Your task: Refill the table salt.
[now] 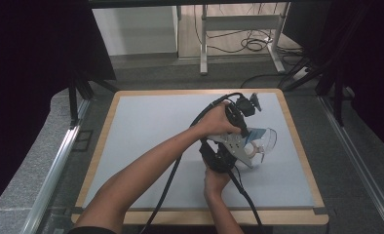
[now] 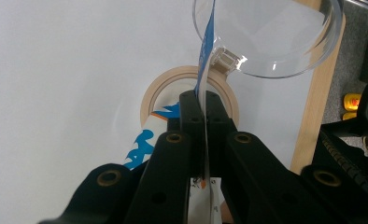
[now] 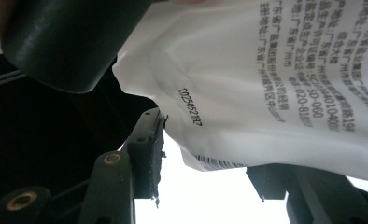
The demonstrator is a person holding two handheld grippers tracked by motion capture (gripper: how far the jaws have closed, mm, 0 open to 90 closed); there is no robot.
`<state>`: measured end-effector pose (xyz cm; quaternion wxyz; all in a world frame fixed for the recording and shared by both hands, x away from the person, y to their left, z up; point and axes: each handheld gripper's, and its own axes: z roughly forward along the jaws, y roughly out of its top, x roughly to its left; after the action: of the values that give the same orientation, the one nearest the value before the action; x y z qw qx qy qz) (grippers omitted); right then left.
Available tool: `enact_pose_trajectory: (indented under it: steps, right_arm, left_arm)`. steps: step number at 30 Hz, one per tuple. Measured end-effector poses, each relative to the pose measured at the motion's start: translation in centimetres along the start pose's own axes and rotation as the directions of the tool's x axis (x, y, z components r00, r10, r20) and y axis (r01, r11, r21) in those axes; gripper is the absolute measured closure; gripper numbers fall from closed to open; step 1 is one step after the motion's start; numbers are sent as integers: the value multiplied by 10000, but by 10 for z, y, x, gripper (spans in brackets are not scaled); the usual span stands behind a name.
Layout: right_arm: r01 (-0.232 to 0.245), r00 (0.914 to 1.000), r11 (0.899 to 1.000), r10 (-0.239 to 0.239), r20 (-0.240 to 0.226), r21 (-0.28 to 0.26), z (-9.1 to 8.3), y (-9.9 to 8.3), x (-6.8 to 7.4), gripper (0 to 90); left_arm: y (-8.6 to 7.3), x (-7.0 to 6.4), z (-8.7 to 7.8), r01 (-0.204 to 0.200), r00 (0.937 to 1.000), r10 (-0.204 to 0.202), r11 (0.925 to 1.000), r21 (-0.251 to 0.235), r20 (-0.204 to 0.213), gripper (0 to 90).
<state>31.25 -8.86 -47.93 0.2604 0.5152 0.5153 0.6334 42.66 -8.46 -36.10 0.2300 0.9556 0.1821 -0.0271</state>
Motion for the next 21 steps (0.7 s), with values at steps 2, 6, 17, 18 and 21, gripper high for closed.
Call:
enact_pose_trajectory:
  steps: [2,6,17,18,21]
  right_arm:
    - [21,10000,10000,-21,-12,-41,1,0,0,520]
    - [31,10000,10000,-31,-19,-25,0,1,1,520]
    - [-108,9999,9999,108,5,-133,2,-2,1,519]
    - [-113,9999,9999,113,19,-92,1,-2,0,519]
    - [-141,9999,9999,141,13,-47,1,-4,-2,519]
  left_arm:
    - [0,0,0,-5,10000,5,10000,9,-18,899]
    - [0,0,0,-15,10000,15,10000,51,-51,900]
    - [1,0,3,-42,10000,43,9999,136,-89,899]
    - [0,0,4,-36,10000,37,9999,145,-84,899]
    - [0,1,8,-49,10000,50,9998,208,-54,900]
